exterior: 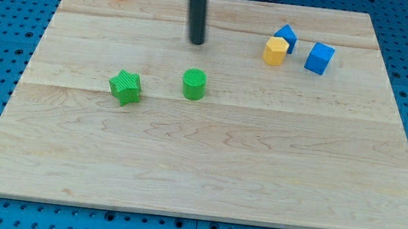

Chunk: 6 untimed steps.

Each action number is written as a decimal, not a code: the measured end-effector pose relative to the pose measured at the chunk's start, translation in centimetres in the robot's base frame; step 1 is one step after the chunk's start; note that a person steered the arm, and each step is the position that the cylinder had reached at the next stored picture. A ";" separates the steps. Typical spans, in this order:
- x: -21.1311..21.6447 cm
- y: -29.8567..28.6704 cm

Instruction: Move the yellow hexagon above the green star

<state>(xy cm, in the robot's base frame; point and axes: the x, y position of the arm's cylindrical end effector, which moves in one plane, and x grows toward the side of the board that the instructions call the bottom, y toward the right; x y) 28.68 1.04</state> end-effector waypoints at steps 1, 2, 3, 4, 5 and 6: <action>-7.0 8.1; -3.8 14.3; 3.4 7.0; 11.0 2.3; 11.8 4.0; 11.9 12.7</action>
